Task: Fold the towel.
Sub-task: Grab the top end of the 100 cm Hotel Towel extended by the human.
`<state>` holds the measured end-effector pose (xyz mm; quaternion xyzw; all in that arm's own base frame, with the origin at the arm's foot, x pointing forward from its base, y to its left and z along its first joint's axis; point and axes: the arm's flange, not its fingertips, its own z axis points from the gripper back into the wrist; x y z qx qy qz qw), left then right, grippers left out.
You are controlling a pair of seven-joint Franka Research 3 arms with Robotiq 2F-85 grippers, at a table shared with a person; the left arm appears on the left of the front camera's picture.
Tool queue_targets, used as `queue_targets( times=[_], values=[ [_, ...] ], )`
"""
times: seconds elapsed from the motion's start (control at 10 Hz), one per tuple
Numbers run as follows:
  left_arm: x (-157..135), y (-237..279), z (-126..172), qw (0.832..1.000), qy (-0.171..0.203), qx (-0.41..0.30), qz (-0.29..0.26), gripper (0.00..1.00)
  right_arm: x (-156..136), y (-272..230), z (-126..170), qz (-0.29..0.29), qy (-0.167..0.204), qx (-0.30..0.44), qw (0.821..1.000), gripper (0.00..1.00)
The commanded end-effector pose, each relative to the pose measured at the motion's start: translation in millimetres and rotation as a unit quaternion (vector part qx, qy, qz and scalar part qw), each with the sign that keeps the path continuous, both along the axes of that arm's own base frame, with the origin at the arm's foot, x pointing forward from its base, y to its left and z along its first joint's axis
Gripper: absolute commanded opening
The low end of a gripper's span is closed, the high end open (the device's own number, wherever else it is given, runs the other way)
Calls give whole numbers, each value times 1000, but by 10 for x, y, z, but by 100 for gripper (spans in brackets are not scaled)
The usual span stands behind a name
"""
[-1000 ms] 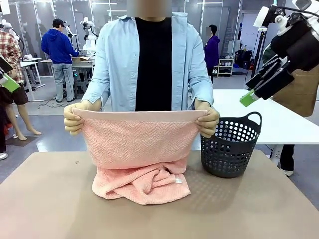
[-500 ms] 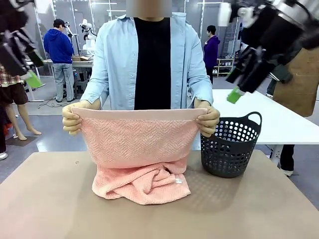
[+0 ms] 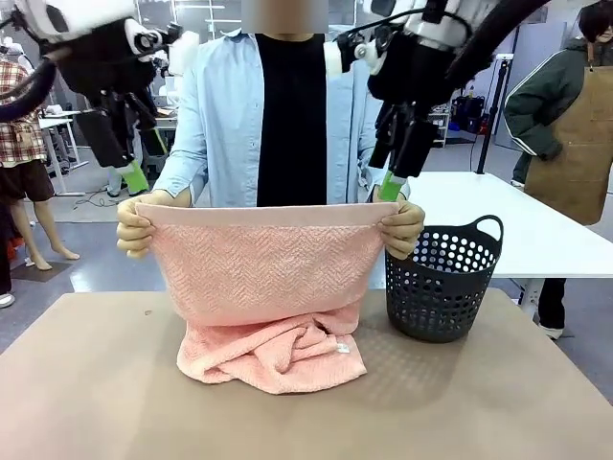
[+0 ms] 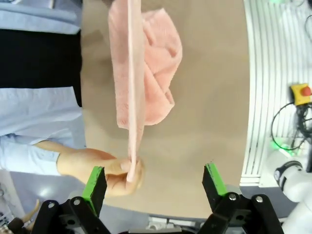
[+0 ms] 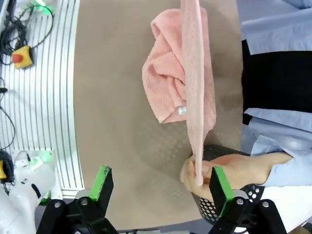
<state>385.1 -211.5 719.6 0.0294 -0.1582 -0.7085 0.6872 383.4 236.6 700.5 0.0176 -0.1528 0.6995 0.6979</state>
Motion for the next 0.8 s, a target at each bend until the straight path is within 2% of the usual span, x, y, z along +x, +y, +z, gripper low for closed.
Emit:
queue_targets(
  times=[0.0,0.4,0.7],
  values=[
    [118,-53,14,999,17,18,22,100,111,45,-32,5,1,-32,999,100],
    [384,-212,-278,998,32,35,39,100,423,212,-331,-7,-2,-46,999,100],
    [579,-237,-589,998,43,18,41,100,620,299,-540,-16,6,-65,998,100]
  ],
)
